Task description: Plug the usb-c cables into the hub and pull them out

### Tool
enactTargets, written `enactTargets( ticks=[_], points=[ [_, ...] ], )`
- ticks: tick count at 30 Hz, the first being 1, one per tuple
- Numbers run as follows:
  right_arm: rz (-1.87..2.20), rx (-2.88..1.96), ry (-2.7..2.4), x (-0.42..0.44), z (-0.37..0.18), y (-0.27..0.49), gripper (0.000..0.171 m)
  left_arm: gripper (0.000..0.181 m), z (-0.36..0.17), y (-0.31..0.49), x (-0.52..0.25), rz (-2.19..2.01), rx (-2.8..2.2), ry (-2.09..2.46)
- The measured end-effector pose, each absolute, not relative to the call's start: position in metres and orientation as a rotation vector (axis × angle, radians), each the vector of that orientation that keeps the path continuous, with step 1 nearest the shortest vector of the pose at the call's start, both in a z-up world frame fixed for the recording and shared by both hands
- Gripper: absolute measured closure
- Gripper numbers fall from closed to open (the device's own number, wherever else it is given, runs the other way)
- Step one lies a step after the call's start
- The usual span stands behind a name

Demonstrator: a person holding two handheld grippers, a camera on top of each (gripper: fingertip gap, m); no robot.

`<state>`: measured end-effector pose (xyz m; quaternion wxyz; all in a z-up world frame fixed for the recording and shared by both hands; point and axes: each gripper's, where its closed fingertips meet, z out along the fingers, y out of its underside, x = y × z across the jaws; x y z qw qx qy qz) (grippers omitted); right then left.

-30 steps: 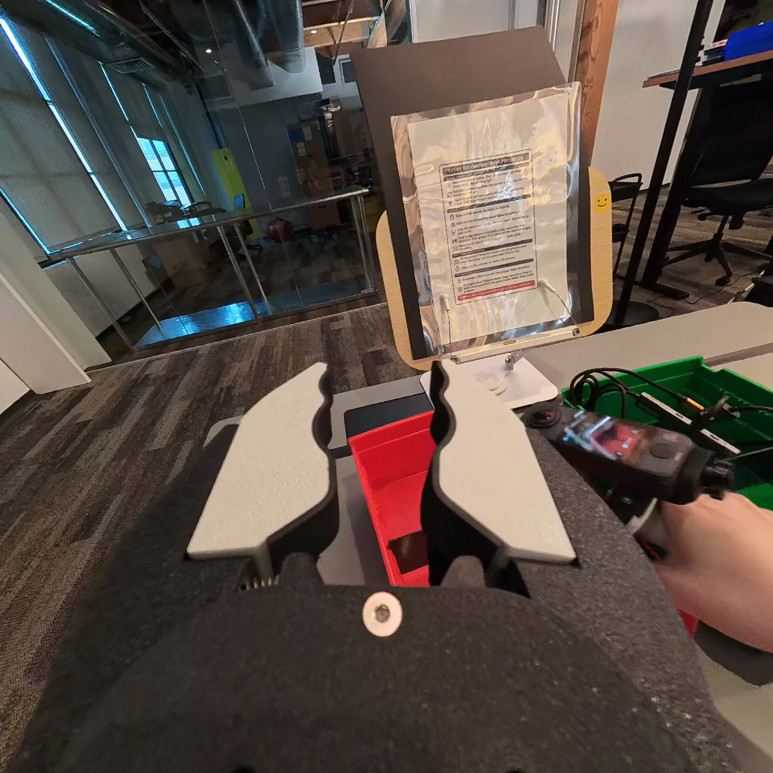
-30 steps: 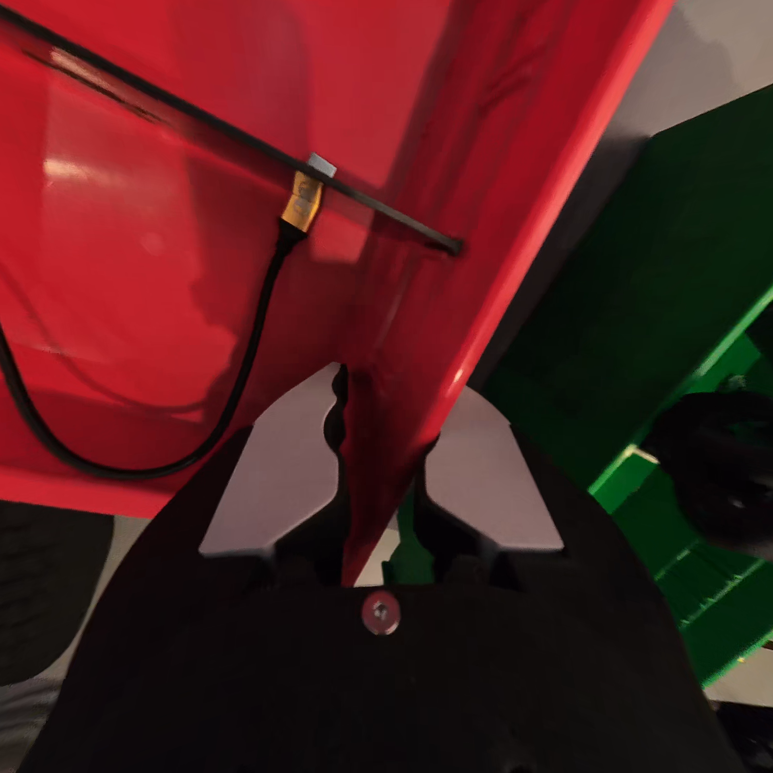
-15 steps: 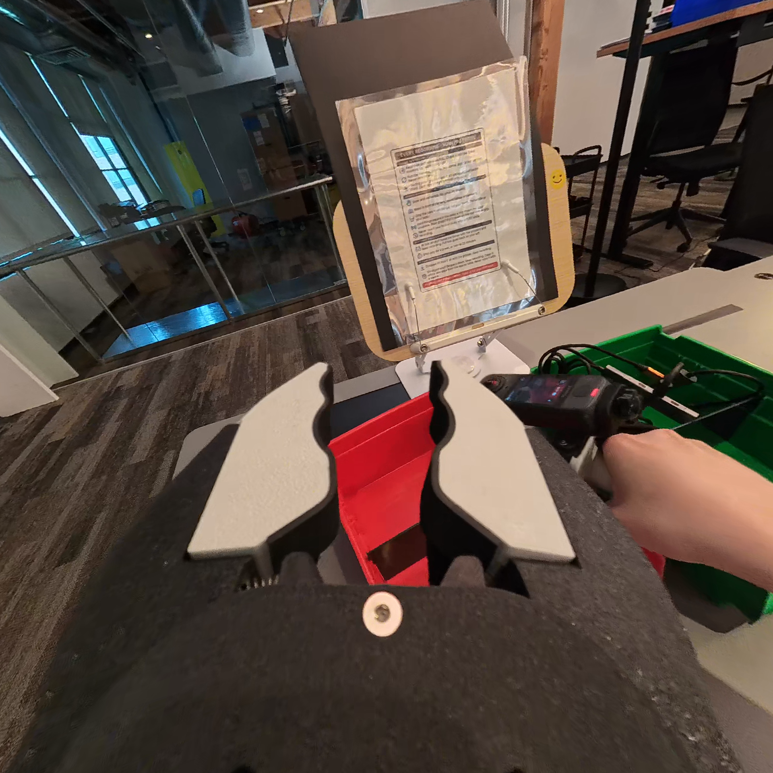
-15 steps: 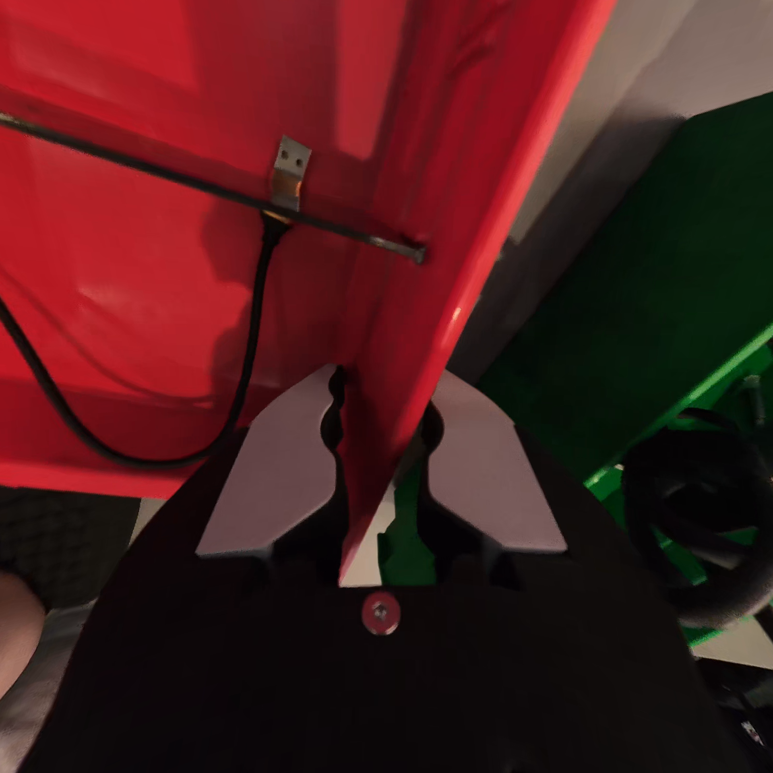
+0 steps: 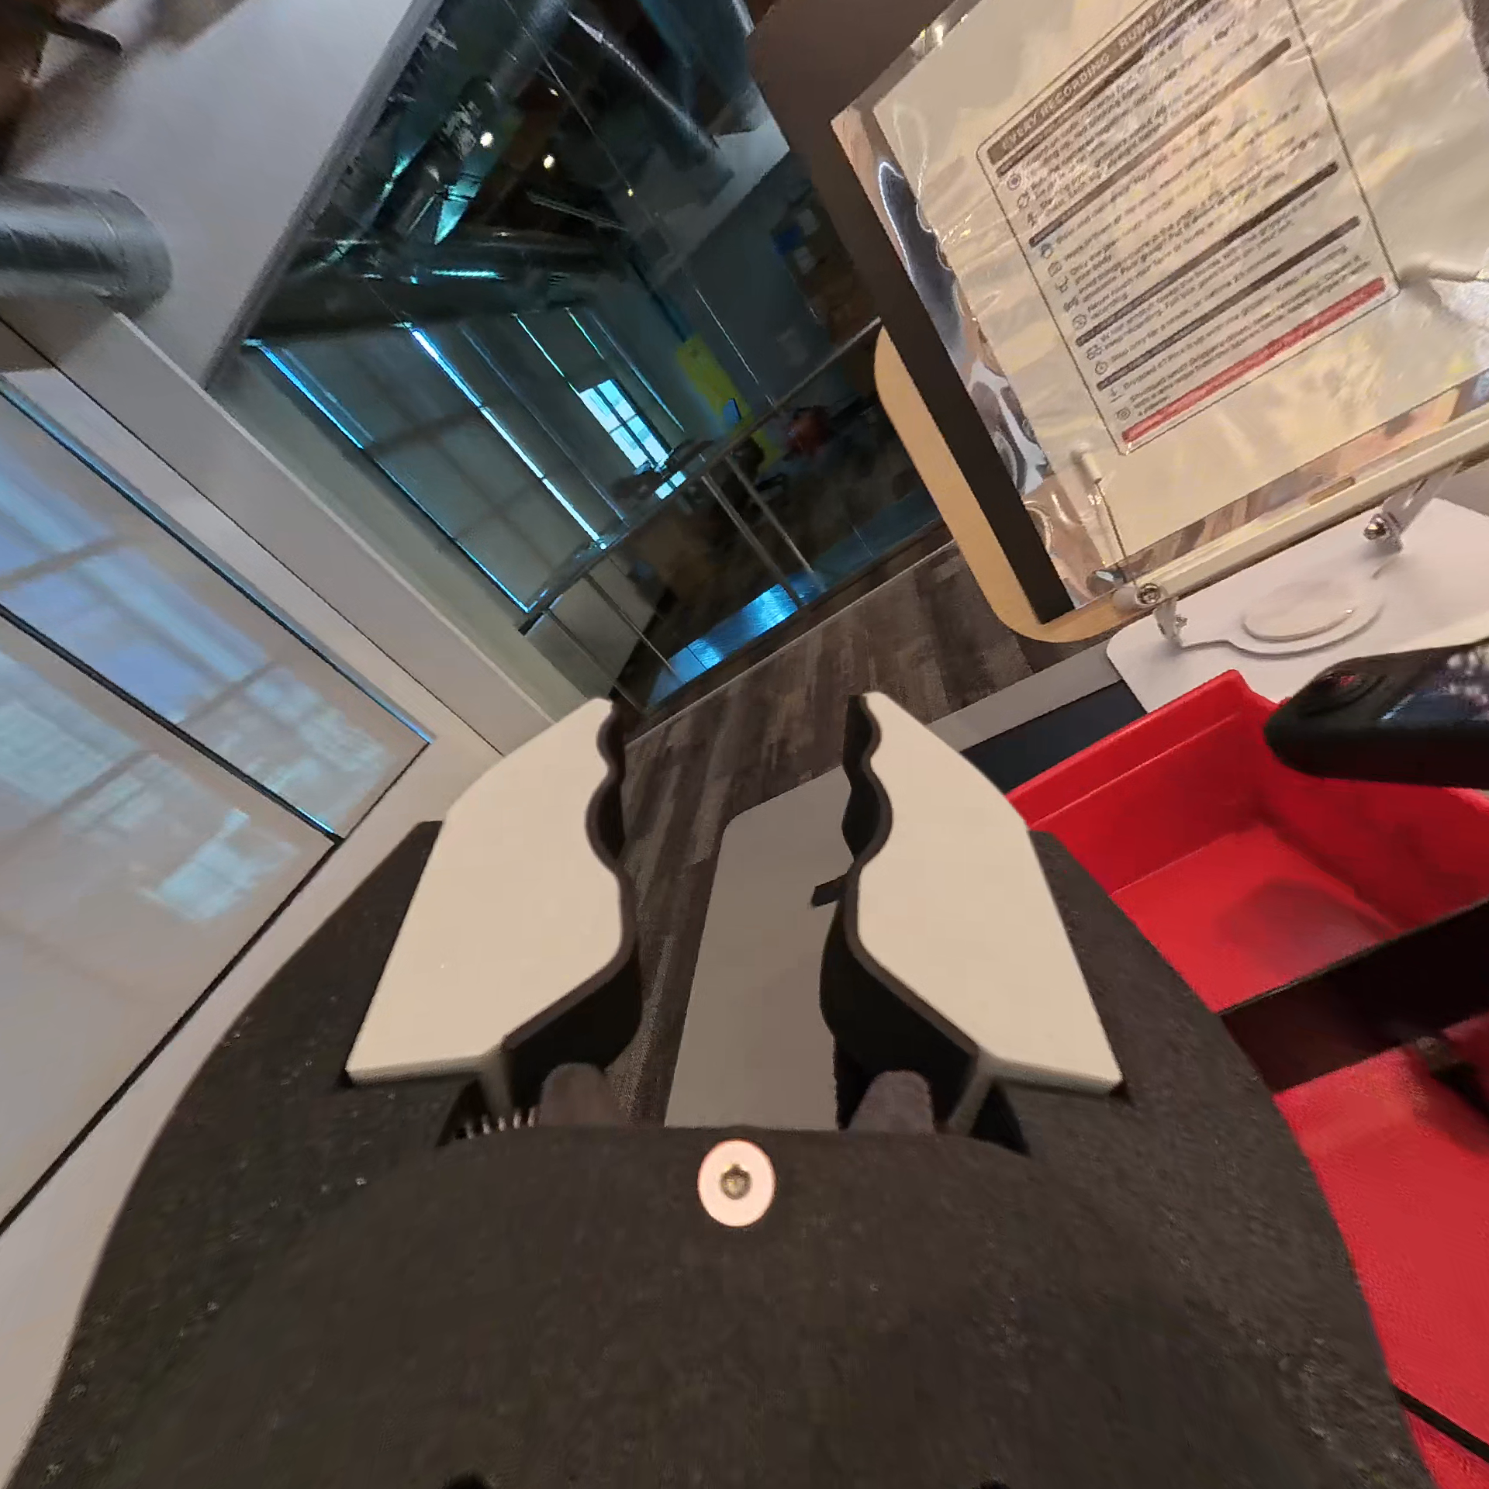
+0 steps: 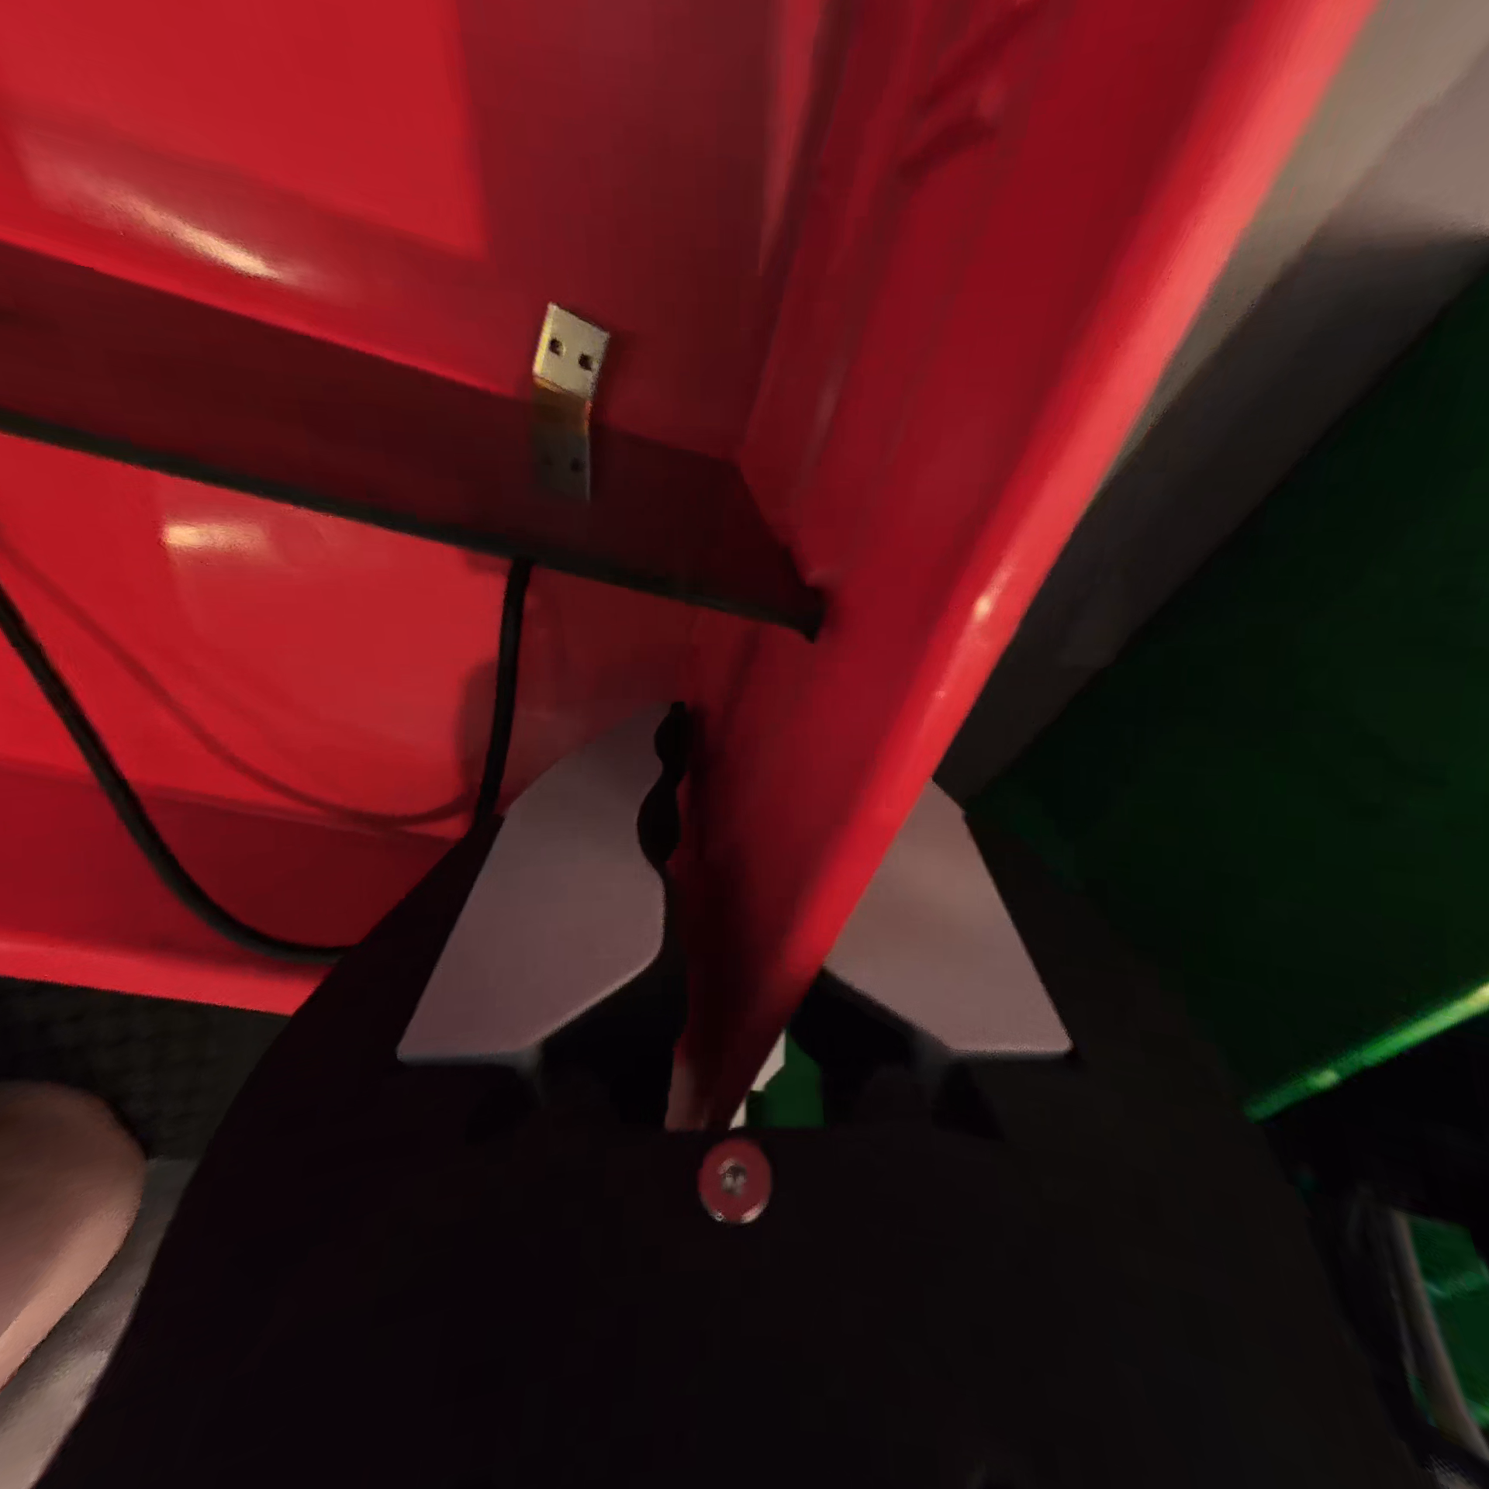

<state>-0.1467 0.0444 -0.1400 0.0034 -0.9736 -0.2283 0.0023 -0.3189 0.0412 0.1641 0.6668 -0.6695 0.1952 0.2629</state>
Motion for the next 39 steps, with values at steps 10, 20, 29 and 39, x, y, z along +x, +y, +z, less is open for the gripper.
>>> enactTargets(
  ticks=[10, 20, 29, 39],
  points=[
    [0.239, -3.093, -0.617, -0.155, -0.139, 0.044, 0.166, 0.131, 0.165, 0.038, -0.325, 0.603, -1.507, 0.436],
    [0.305, -3.064, -0.61, -0.16, -0.138, 0.043, 0.166, 0.131, 0.15, 0.044, -0.316, 0.555, -1.569, 0.498],
    [0.446, -3.045, -0.64, -0.172, -0.097, 0.042, 0.166, 0.125, 0.176, 0.002, -0.316, 0.208, -1.555, 0.368],
    [0.403, -3.014, -0.673, -0.096, 0.02, 0.035, 0.167, 0.125, 0.263, -0.127, -0.317, -0.653, -1.064, 0.292]
  ],
)
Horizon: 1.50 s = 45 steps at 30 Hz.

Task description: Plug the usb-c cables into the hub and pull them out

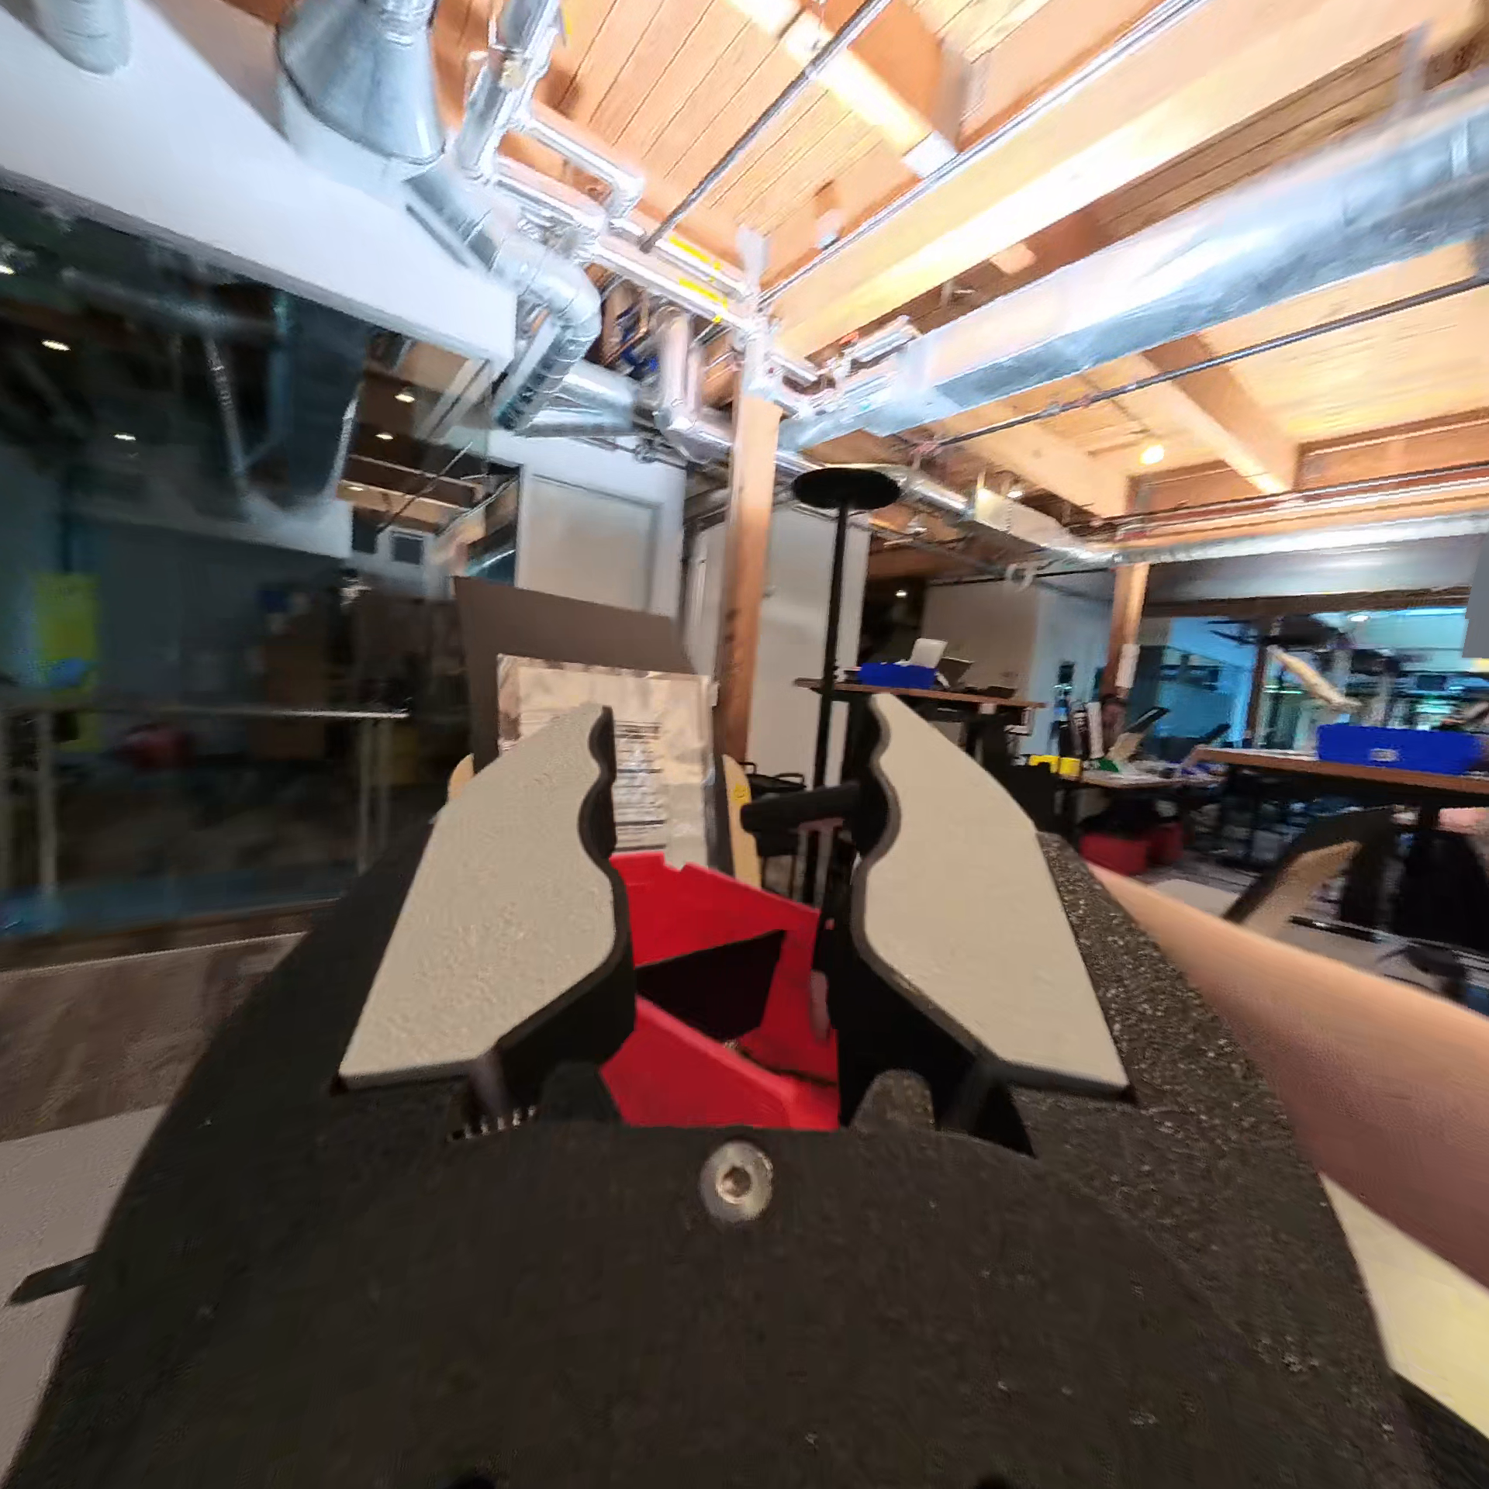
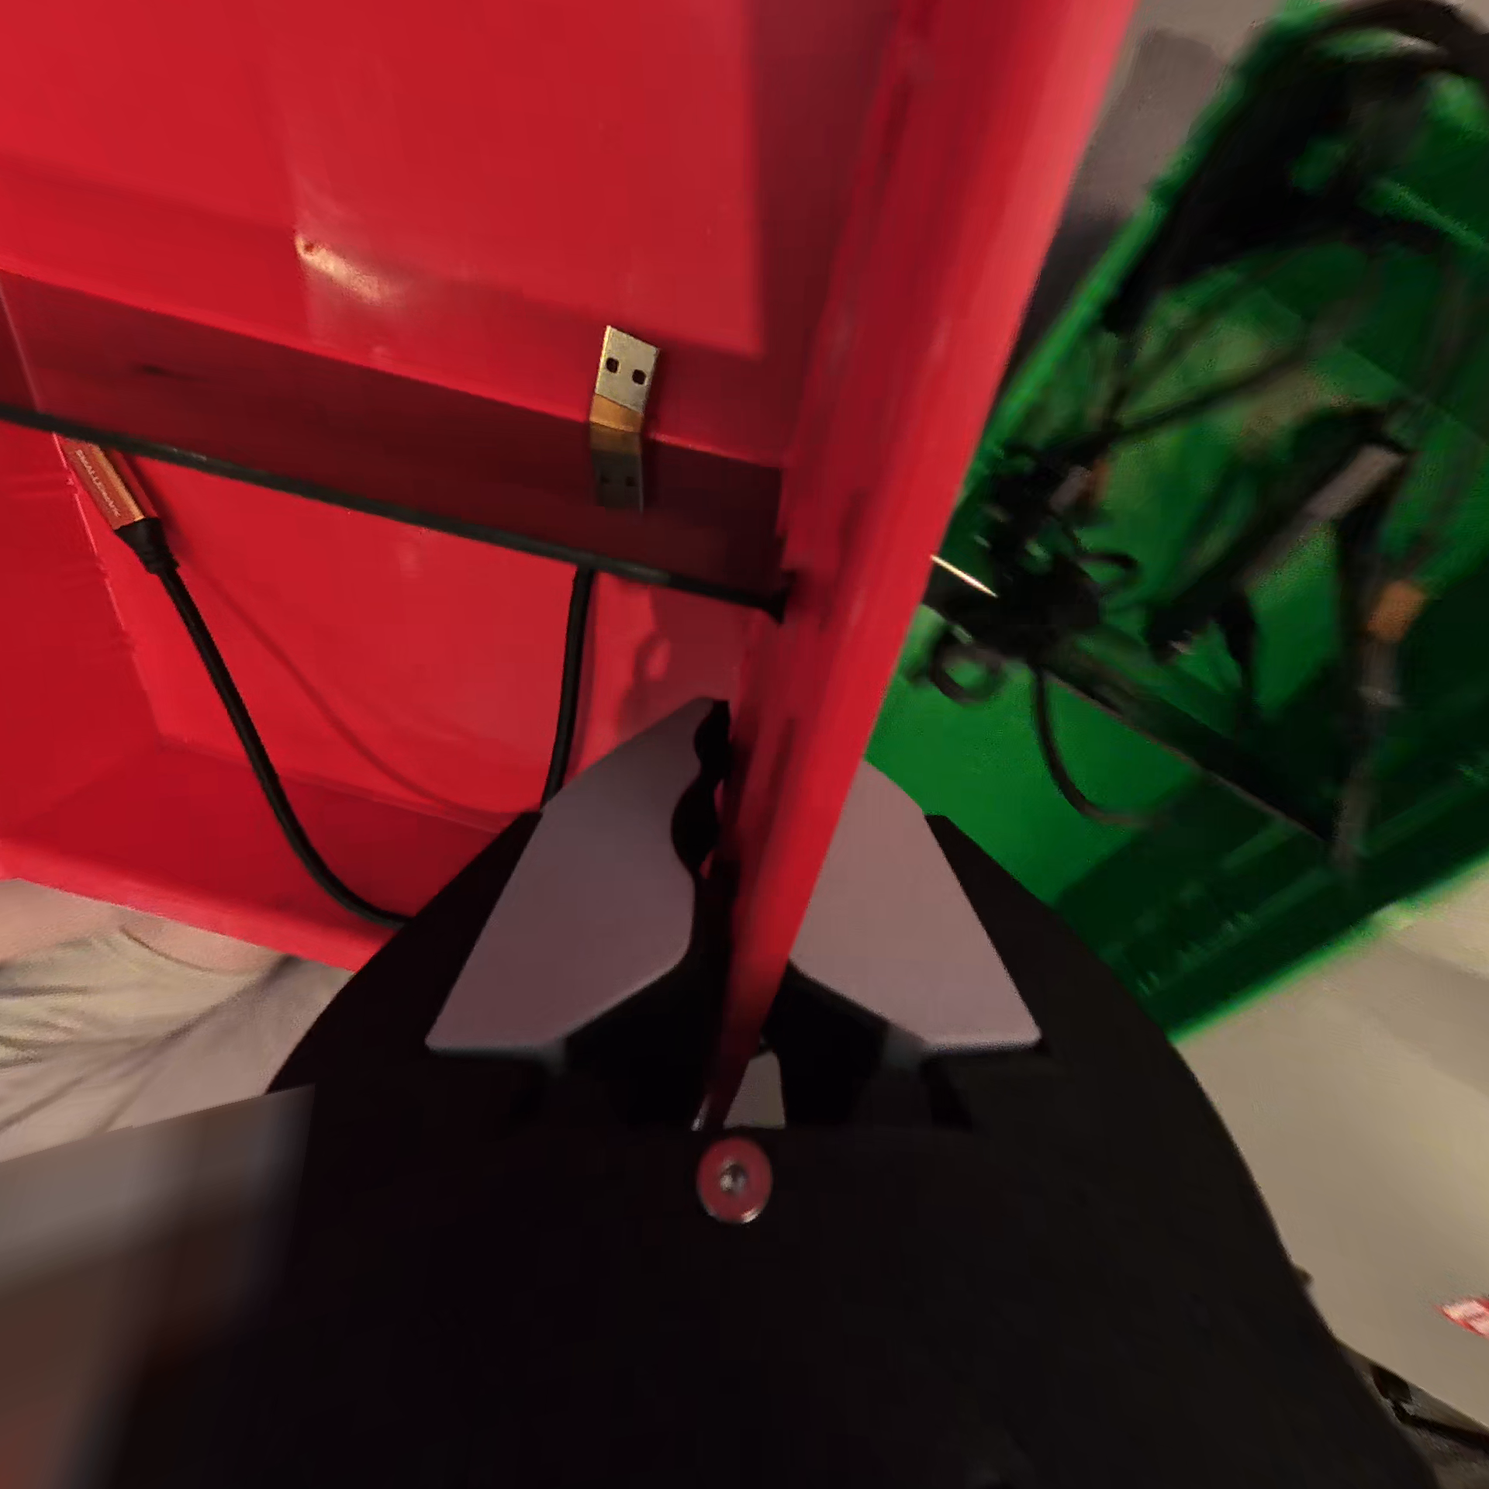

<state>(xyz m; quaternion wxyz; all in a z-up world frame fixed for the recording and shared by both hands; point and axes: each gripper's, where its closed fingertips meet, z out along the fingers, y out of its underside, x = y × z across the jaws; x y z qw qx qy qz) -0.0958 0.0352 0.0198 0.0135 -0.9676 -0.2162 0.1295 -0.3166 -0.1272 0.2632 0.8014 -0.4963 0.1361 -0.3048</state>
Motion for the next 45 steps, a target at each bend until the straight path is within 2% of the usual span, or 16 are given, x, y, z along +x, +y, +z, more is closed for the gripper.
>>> enactTargets(
  ticks=[4, 8, 13, 16, 21, 29, 30, 35, 37, 38, 45],
  points=[
    [0.312, -2.998, -0.534, 0.003, 0.061, 0.02, 0.167, 0.117, 0.255, -0.125, -0.301, -0.704, -1.116, 0.372],
    [0.23, -2.997, -0.263, 0.122, 0.079, -0.011, 0.166, 0.105, 0.21, -0.08, -0.252, -0.673, -1.389, 0.537],
    [0.22, -3.014, 0.12, 0.245, 0.054, -0.063, 0.167, 0.1, 0.111, -0.015, -0.184, -0.563, -1.851, 0.786],
    [0.213, -3.03, 0.322, 0.296, 0.025, -0.092, 0.167, 0.098, 0.06, -0.001, -0.139, -0.639, -2.024, 0.935],
    [0.173, -3.071, 0.465, 0.35, -0.027, -0.126, 0.167, 0.096, -0.01, 0.012, -0.094, -0.683, -2.297, 0.994],
    [0.143, -3.184, 0.432, 0.365, -0.086, -0.136, 0.166, 0.094, -0.084, 0.016, -0.083, -0.365, -2.52, 1.151],
    [0.131, -3.192, 0.401, 0.364, -0.089, -0.133, 0.166, 0.089, -0.089, 0.016, -0.085, -0.322, -2.539, 1.167],
    [0.063, -3.212, 0.232, 0.348, -0.098, -0.117, 0.166, 0.124, -0.088, 0.017, -0.096, -0.338, -2.584, 1.167],
    [0.06, -3.206, 0.181, 0.337, -0.102, -0.107, 0.166, 0.16, -0.086, 0.011, -0.102, -0.464, -2.635, 1.173],
    [0.064, -3.198, 0.158, 0.331, -0.103, -0.101, 0.166, 0.171, -0.086, 0.012, -0.109, -0.506, -2.661, 1.156],
    [0.099, -3.172, 0.03, 0.279, -0.118, -0.063, 0.166, 0.175, -0.083, 0.049, -0.184, -0.64, -2.73, 0.854]
  ],
)
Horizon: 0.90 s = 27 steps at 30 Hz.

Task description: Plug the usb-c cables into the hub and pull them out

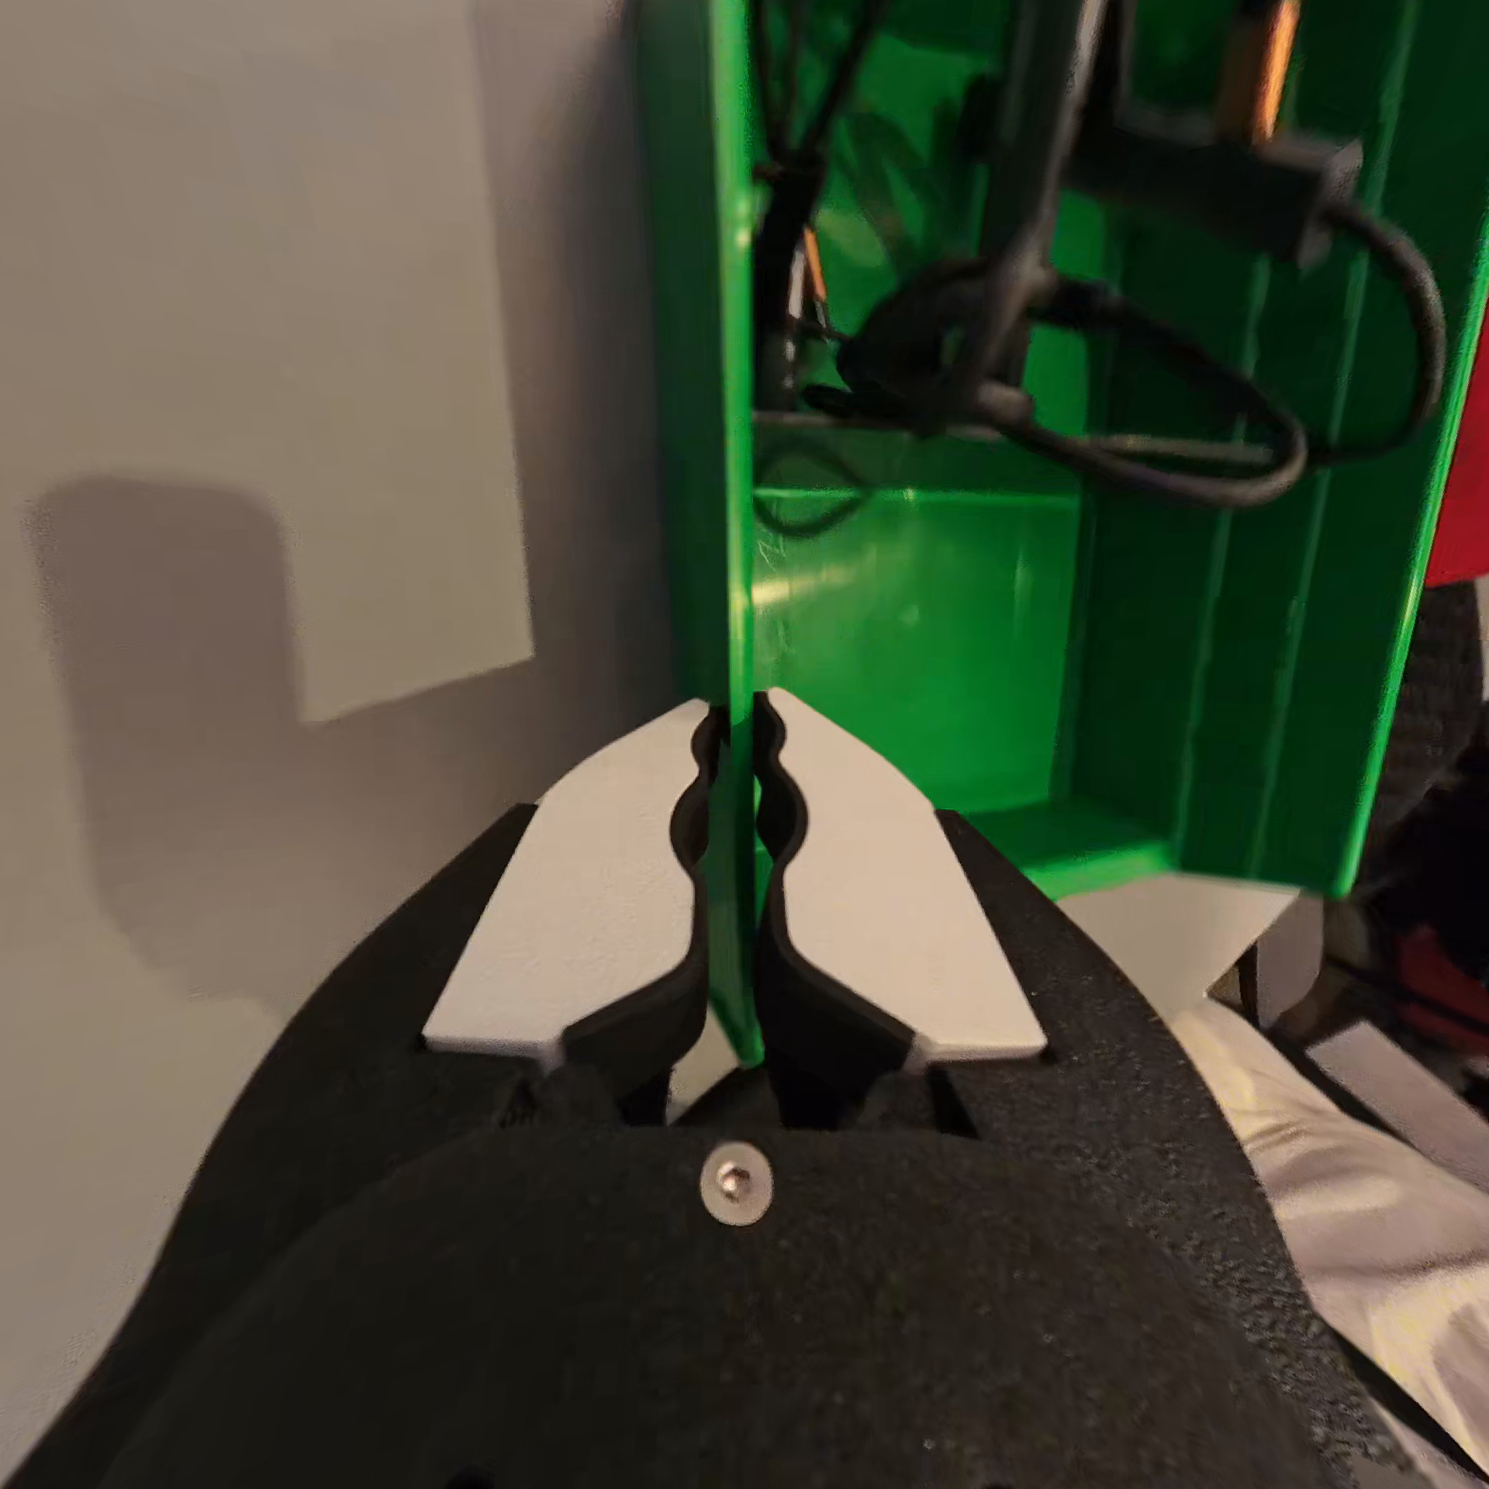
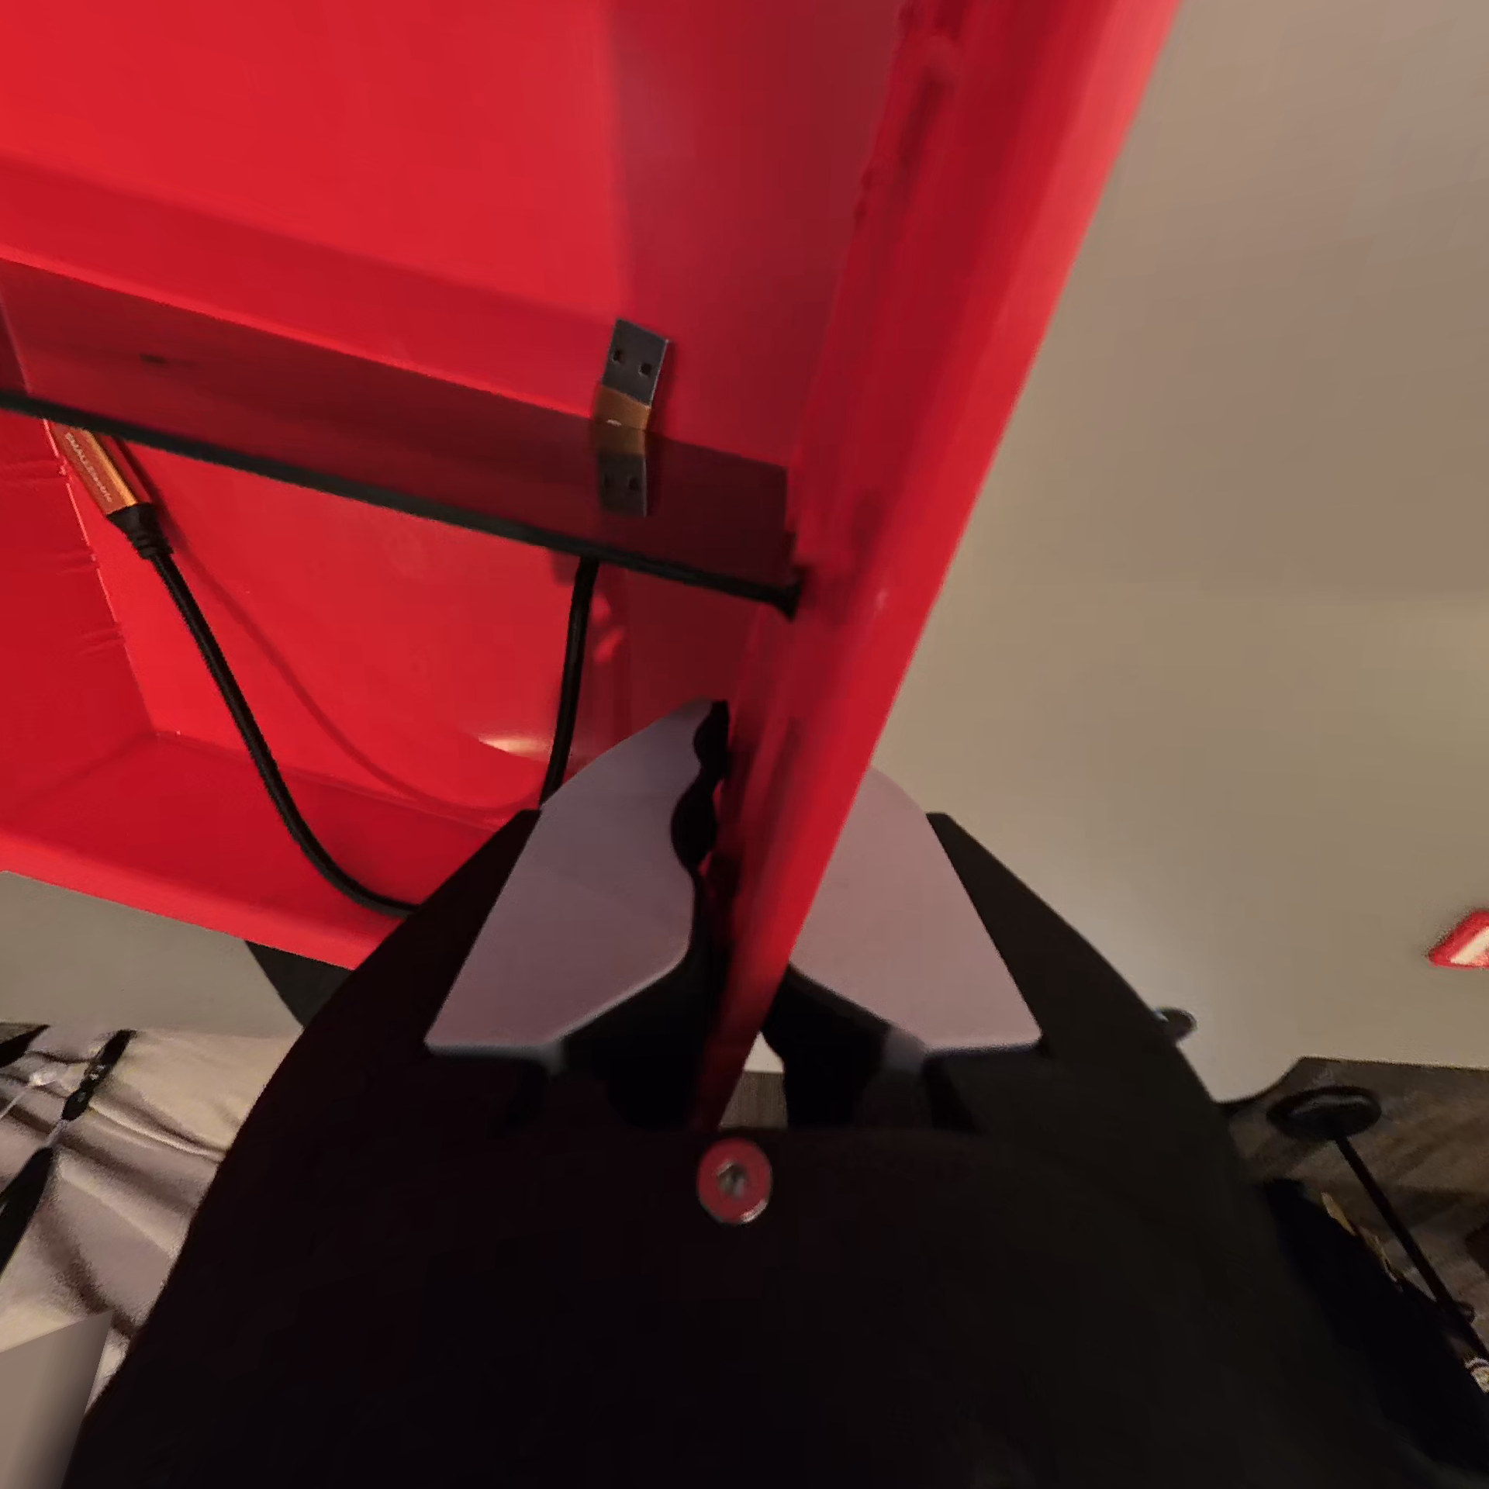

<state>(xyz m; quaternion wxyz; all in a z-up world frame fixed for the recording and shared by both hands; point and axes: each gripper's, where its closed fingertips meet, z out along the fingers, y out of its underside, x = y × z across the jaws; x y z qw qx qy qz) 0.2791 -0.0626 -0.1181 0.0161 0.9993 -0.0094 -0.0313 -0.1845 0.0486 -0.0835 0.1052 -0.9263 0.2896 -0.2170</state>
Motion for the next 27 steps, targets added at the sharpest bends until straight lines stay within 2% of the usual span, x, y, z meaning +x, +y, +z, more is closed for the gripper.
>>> enactTargets(
  ticks=[6, 11, 16, 27],
  points=[
    [-0.158, 3.121, 0.029, 0.242, -0.132, -0.039, 0.165, 0.17, -0.081, 0.068, -0.266, -0.777, -2.707, 0.532],
    [-0.268, 3.075, -0.033, 0.232, -0.144, -0.035, 0.167, 0.17, -0.079, 0.053, -0.343, -0.81, -2.704, 0.296],
    [-0.242, 3.091, -0.061, 0.242, -0.144, -0.031, 0.167, 0.172, -0.079, 0.035, -0.409, -0.685, -2.689, 0.12],
    [-0.25, 3.074, -0.261, 0.259, -0.144, -0.037, 0.166, 0.171, -0.08, 0.013, -0.416, -0.717, -2.719, 0.158]
  ],
)
